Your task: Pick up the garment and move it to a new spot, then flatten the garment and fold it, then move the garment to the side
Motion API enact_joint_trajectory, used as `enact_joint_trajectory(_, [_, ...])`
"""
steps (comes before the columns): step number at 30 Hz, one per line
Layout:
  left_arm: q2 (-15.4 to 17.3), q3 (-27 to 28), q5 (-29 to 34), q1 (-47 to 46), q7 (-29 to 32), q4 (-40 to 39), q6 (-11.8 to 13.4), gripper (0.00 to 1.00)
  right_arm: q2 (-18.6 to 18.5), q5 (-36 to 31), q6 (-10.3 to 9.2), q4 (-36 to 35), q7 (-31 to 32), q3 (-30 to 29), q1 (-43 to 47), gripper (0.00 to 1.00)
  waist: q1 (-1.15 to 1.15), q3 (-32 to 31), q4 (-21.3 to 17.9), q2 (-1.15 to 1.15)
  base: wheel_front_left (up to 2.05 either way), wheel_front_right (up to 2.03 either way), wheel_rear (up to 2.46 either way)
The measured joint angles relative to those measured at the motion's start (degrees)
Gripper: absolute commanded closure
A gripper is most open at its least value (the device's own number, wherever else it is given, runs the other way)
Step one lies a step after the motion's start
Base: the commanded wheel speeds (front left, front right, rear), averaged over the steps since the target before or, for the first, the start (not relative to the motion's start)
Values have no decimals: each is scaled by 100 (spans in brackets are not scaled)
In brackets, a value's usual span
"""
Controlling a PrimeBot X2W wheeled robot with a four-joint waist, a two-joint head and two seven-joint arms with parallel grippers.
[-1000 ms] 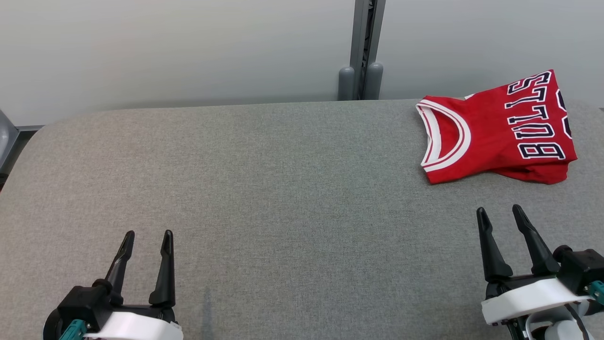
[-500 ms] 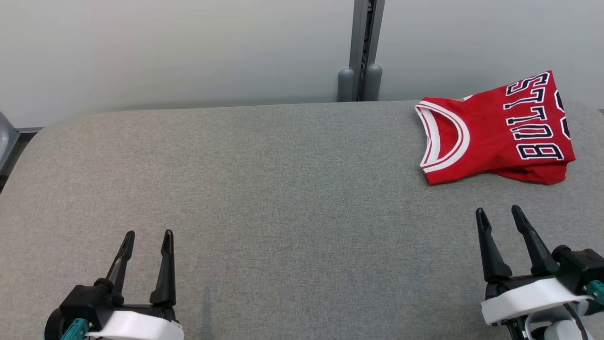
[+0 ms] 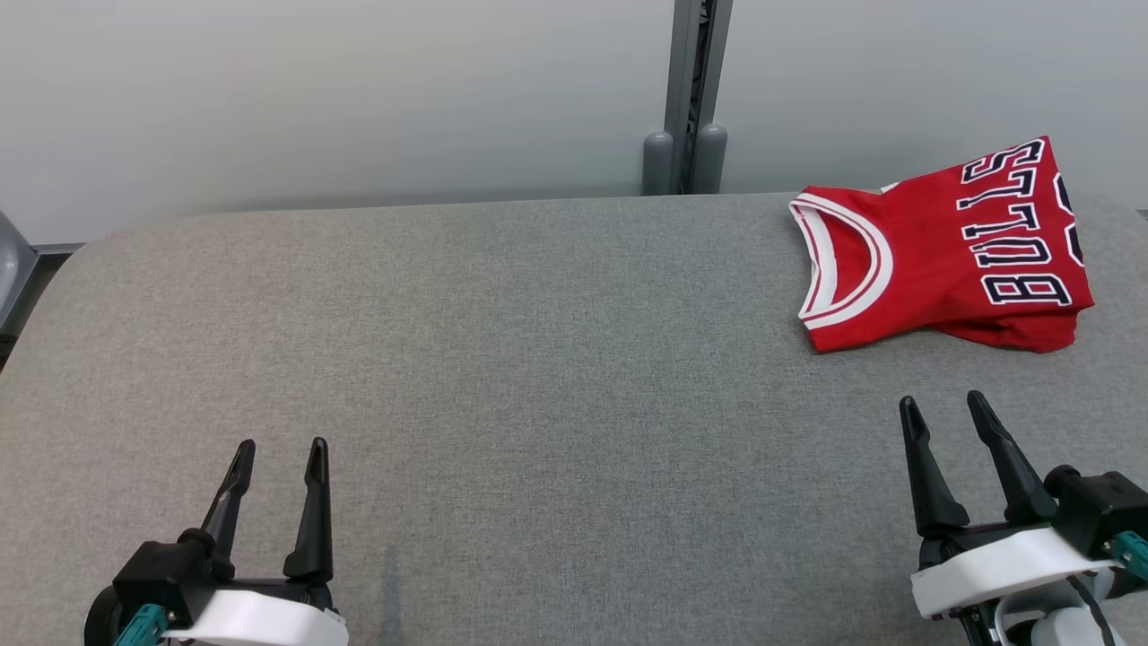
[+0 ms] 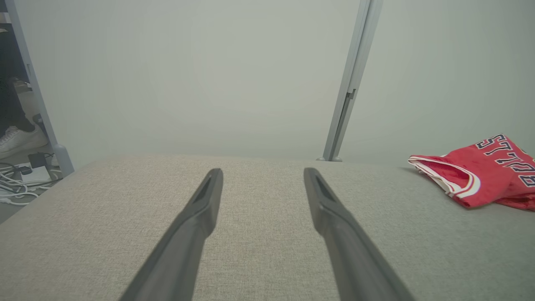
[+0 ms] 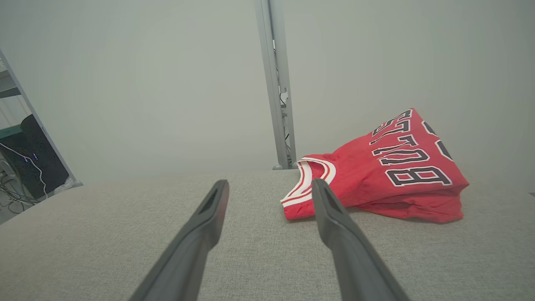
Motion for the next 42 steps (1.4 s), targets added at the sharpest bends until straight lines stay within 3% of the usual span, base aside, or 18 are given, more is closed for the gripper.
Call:
enact_joint_trajectory(16, [-90, 81, 48, -2, 0, 87, -82, 0, -11, 18, 0, 31, 0, 35, -7, 0, 0, -27, -19, 0, 0, 0, 0])
enact_joint_trajectory(17, [-100, 81, 46, 4, 1, 109, -89, 100, -5, 16, 0, 42, 4, 33, 5, 100, 0, -29, -19, 0, 0, 0, 0])
enact_joint_trajectory(23, [-205, 81, -42, 183, 93, 412, -89, 100, 114, 107, 0, 296, 21, 54, 260, 100, 0, -32, -17, 0, 0, 0, 0])
enact_joint_trajectory(42, [-286, 737, -1700, -186, 1045, 647, -209, 100, 177, 1934, -1, 309, 109, 169, 153, 100, 0, -53, 3, 0, 0, 0, 0])
